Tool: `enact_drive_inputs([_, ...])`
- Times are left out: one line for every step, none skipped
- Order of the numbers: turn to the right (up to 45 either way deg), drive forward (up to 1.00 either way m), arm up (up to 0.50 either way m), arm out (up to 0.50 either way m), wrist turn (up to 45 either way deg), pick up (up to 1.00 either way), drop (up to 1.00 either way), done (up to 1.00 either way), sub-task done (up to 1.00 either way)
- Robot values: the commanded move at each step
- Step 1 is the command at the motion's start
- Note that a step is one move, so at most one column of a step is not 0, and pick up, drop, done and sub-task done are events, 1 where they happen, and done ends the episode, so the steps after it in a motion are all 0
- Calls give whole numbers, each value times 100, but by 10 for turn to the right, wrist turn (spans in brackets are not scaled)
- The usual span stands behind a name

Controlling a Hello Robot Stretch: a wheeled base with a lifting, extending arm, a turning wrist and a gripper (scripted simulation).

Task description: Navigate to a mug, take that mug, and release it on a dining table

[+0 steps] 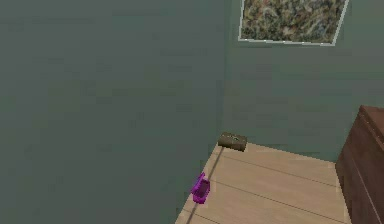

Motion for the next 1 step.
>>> enact_drive_inputs([0,0,0,0,-450,0,0,0,0])
